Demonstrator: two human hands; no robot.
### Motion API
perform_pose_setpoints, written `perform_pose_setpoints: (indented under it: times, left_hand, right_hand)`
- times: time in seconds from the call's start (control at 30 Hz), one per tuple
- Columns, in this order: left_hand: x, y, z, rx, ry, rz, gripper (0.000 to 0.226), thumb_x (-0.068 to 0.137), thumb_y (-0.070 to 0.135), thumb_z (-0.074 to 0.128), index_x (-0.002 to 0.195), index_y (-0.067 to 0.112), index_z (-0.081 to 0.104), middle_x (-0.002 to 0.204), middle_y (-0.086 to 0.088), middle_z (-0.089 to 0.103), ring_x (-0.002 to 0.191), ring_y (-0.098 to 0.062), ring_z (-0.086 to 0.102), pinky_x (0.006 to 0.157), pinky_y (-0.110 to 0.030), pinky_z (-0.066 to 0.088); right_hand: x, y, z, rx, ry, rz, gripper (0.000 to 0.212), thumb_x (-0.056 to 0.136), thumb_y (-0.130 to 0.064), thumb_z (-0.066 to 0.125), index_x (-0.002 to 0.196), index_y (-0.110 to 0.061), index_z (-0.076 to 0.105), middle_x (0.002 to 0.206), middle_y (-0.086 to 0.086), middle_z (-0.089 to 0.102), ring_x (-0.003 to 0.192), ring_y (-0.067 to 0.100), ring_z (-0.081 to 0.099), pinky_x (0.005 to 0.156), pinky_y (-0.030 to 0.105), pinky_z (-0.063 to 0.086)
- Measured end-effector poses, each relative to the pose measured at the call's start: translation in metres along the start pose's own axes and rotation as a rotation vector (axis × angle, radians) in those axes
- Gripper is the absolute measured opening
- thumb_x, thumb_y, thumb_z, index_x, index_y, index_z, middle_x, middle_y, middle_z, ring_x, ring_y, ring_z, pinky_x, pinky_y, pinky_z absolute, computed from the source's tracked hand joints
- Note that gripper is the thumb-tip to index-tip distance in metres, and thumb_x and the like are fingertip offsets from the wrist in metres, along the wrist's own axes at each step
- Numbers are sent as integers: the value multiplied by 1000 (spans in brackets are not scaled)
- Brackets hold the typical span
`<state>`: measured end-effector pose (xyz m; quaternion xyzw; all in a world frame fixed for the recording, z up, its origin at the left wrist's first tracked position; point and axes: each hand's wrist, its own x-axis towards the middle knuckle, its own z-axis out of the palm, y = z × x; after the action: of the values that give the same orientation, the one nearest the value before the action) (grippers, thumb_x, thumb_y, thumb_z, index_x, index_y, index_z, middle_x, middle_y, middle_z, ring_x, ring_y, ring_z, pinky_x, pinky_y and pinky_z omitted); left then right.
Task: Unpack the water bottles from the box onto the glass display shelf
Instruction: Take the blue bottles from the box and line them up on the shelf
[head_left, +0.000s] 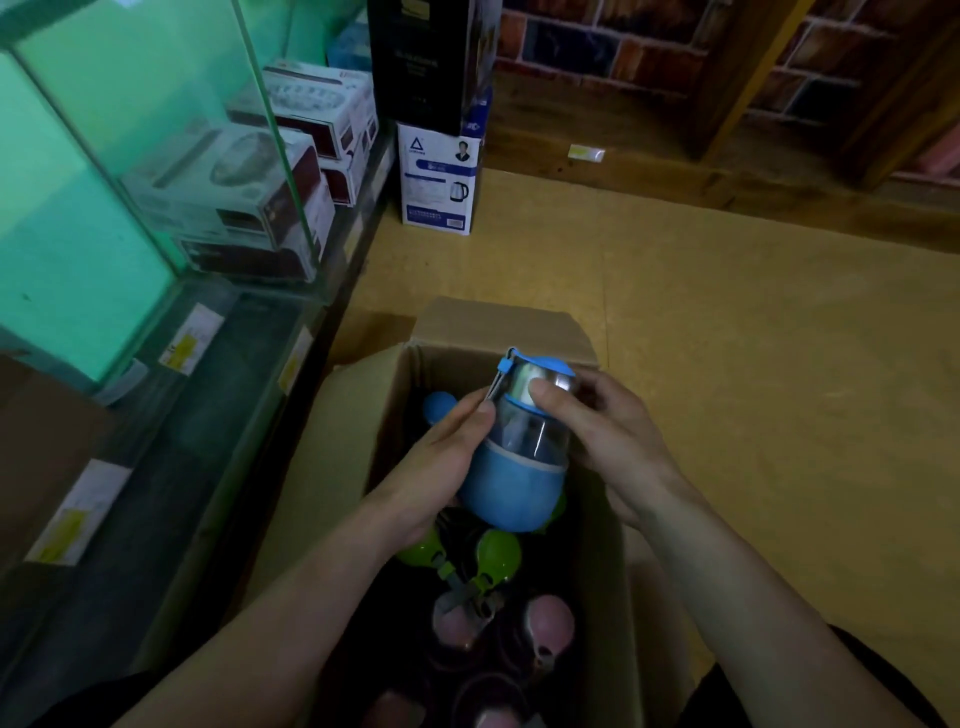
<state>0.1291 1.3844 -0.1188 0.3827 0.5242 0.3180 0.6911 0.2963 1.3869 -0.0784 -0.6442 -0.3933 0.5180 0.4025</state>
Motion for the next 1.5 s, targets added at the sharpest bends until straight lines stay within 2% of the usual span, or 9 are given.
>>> perform_pose_setpoints:
  times: [0.07,0.27,0.4,0.53,0.67,0.9,1.03,1.23,1.5]
  left_hand:
    - [-3,1,2,-38,-9,-26,24,104,48,47,110,62,65,119,23,71,115,-5,66,100,-52,53]
    - [-17,6,0,-157,-10,-54,27,105,47,44,121,47,65,125,11,70,120,-19,65,82,-53,60]
    - [-27,4,0,-203,11,-93,34,105,53,39,117,45,69,125,7,71,116,-20,67,87,-58,58]
    - [-34,5,-3,-229,-2,-124,40,105,55,37,121,39,70,124,3,72,112,-22,70,85,-55,60]
    - [-39,12,-21,-211,-38,-117,32,104,44,45,127,36,66,127,4,71,119,-25,66,92,-62,54]
    - [-46,7,-33,-260,27,-121,32,100,38,53,129,44,64,129,4,70,119,-29,65,89,-56,58]
    - [-51,4,-26,-339,68,-130,30,102,38,51,127,44,66,130,5,69,120,-27,64,84,-50,60]
    - [-68,7,-13,-358,129,-191,31,104,43,46,129,44,64,132,6,67,123,-28,62,97,-56,54]
    - [-111,33,3,-387,169,-244,35,106,42,39,129,38,65,129,2,70,117,-24,67,90,-50,58]
  right_hand:
    - [-4,0,-1,61,-23,25,36,84,-39,81,116,-26,71,107,-10,77,95,3,74,80,26,55]
    - [-25,4,-3,58,-119,-24,36,89,-29,75,123,-19,71,115,-1,78,111,16,72,106,43,53]
    - [-49,14,-1,76,-275,58,66,79,-45,74,141,-47,52,124,-19,72,112,4,69,98,46,59]
    - [-51,12,0,105,-373,142,81,71,-51,79,142,-59,41,128,-21,66,115,13,69,82,48,64]
    - [-50,13,9,154,-393,133,75,72,-43,84,139,-48,51,123,-16,71,110,12,72,80,49,64]
    - [-39,24,14,206,-418,178,61,73,-37,81,131,-37,62,126,-7,72,116,18,70,89,53,61]
    - [-36,19,12,190,-453,195,59,75,-37,80,132,-37,63,126,-7,72,116,18,70,94,53,60]
    - [-48,9,20,243,-416,307,59,77,-34,84,133,-35,64,127,-3,72,118,22,70,100,58,55]
    - [-92,-15,25,251,-313,391,63,79,-32,80,138,-40,59,125,-9,73,112,16,72,95,48,60]
